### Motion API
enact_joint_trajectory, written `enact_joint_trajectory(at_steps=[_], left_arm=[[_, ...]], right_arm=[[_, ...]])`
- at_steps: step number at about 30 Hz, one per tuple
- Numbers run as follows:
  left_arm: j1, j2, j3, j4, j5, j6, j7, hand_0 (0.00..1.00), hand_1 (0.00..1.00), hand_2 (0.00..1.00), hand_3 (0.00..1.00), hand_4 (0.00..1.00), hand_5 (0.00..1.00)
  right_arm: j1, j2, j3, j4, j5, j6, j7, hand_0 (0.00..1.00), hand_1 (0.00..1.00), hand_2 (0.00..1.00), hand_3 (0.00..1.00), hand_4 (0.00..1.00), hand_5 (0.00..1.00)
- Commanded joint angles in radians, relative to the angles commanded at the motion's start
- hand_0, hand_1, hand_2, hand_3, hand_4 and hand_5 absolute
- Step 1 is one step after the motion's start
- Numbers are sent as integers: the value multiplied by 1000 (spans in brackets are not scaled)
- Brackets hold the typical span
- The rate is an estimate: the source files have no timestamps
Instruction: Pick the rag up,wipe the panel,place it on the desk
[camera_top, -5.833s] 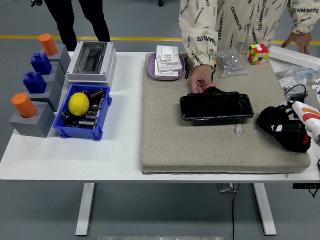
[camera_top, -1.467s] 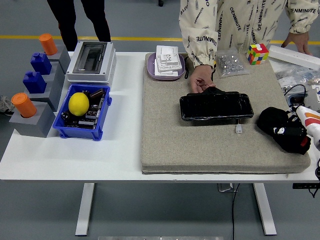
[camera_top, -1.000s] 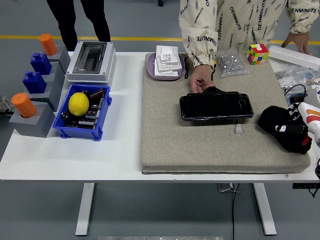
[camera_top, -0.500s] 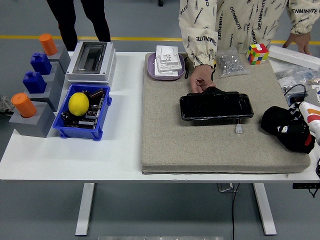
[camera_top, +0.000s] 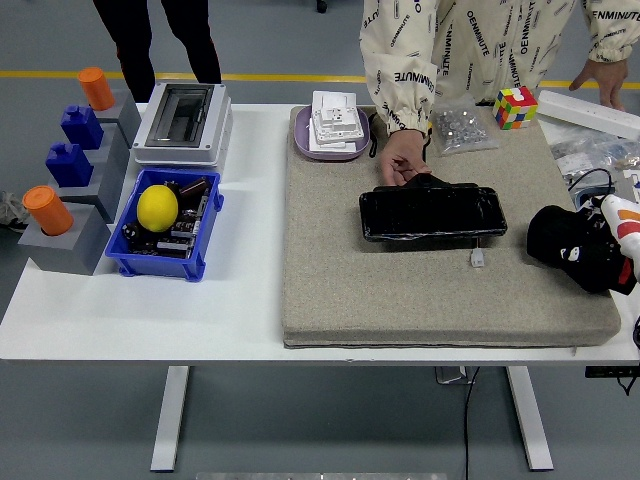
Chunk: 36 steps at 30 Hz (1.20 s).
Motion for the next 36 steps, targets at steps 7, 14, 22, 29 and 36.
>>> enact_joint_trajectory(at_steps=[7,14,22,29,36], left_arm=[[0,0,-1,0,0,0,0,640,689,723,565,592,467],[0,0,-3,0,1,0,0,640,689,724,565,593,468],[2,1,-5,0,3,0,0,640,689,725,565,592,468],[6,4,-4,0,5,0,1,640,689,724,565,593,468],[5,9,4,0,3,-1,-2,640,689,725,565,593,468]], right_arm=[[3,-3,-1,11,3,-8,-5,252,315,407,399,998,131],[7,-7,7,27,3,-19,-10,246,308,401,392,998,126],[13,-7,9,58,-4,-28,-27,241,302,397,388,998,125],[42,20,-5,58,-11,-26,-39,244,304,397,391,998,108],[73,57,-24,56,-16,-25,-45,251,303,397,394,998,54]])
